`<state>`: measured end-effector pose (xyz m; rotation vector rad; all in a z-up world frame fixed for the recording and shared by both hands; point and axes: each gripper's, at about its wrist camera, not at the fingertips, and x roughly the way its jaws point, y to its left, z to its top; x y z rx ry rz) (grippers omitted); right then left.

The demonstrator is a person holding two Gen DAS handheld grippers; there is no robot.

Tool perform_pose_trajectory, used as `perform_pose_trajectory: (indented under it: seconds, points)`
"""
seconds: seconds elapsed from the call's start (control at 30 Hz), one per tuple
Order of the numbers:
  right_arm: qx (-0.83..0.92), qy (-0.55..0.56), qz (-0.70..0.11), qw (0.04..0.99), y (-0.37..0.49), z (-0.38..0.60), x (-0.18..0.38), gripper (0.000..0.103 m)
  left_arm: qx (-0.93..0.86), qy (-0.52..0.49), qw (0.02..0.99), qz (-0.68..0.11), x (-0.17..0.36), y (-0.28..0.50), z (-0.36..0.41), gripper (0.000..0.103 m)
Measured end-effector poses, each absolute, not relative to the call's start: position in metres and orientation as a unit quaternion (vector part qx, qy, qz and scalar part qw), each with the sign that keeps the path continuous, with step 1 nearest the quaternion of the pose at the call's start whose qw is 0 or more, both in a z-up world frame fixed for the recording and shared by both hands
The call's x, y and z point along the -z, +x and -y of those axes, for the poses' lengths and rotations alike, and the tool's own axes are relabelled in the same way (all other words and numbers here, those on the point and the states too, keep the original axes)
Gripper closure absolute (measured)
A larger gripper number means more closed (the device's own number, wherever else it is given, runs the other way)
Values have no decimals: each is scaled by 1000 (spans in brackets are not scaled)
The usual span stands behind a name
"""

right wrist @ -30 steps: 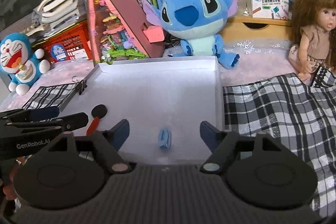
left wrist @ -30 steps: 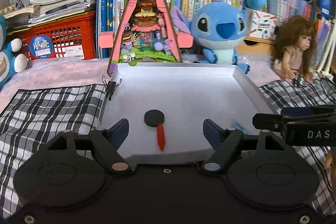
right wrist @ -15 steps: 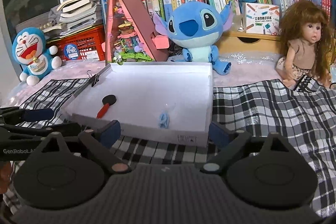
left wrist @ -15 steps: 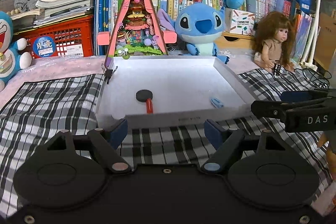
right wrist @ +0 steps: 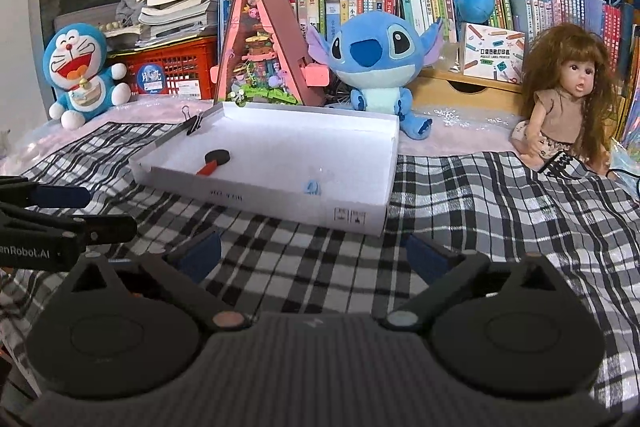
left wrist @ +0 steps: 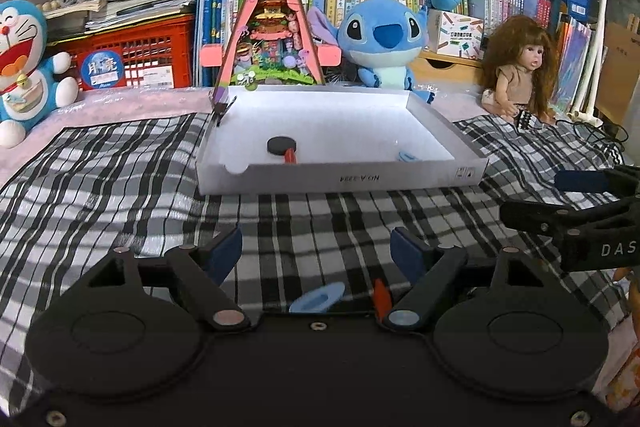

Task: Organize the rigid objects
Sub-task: 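Move both grippers back to the remaining items on the bed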

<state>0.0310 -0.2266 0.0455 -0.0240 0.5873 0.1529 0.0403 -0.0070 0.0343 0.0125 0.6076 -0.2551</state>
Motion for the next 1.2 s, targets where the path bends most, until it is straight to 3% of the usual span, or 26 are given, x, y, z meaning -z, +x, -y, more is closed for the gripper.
perform_pose_trajectory:
  seconds: [0.47, 1.2]
  points:
    - [-47, -37, -273, 960, -9, 233, -28, 0, 87, 2, 958, -275, -7, -4, -7, 23]
    - [-5, 2, -308, 951, -18, 245, -7, 0, 63, 7, 964, -257, 12, -9, 4, 24]
